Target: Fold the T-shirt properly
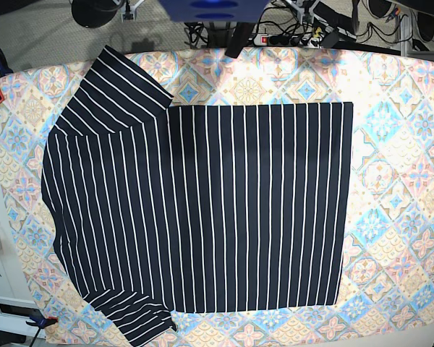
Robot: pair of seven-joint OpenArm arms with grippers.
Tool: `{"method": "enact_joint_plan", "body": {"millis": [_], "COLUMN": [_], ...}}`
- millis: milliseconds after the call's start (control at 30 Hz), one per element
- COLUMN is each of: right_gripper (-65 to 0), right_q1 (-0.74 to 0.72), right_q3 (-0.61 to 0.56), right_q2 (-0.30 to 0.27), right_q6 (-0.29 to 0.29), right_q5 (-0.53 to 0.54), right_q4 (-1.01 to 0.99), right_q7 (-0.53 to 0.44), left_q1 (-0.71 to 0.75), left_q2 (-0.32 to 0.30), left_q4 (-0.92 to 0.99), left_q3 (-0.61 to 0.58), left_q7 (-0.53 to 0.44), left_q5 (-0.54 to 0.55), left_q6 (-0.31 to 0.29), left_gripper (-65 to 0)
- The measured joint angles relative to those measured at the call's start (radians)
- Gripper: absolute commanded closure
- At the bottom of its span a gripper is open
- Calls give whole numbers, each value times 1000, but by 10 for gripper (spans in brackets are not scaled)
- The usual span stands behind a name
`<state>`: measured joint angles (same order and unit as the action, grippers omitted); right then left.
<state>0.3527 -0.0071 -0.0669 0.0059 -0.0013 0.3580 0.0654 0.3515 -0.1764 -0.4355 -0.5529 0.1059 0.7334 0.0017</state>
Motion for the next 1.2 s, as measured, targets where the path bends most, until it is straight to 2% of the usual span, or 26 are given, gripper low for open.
{"method": "enact_joint_plan", "body": {"millis": [133, 300, 433, 767, 967, 1067, 1100, 1200], "right_gripper": [-5, -4, -3, -2, -2, -2, -2, -2], "right_q1": [67, 158, 251, 412, 463, 471, 476, 494], "right_q3": [-1, -2, -2, 5, 6, 6, 6, 6], "right_q2": [-3, -37, -68, -108, -100, -103, -105, -104], "right_q6": [-3, -3, -1, -4, 0, -3, -3, -3], "right_q5": [0, 0, -3, 0, 0, 0, 0, 0], "right_q4": [87, 236, 368, 632, 723, 774, 796, 840], "right_q7": [4, -3, -1, 3, 10, 9, 6, 3], "left_q1": [69, 136, 211, 330, 356, 378, 395, 455], "left_q2": [-39, -77, -109, -152, -179, -186, -190, -192], "left_q4": [-109, -216, -280, -393, -489, -564, -607, -746], "left_q3": [4, 6, 6, 7, 10, 49, 74, 158], "left_q7": [-2, -14, -132, -277, -297, -291, -295, -289], "left_q5": [0, 0, 0, 0, 4, -10, -38, -177], "left_q6": [3, 2, 2, 9, 11, 2, 6, 109], "left_gripper": [-10, 0, 0, 0, 0, 0, 0, 0]}}
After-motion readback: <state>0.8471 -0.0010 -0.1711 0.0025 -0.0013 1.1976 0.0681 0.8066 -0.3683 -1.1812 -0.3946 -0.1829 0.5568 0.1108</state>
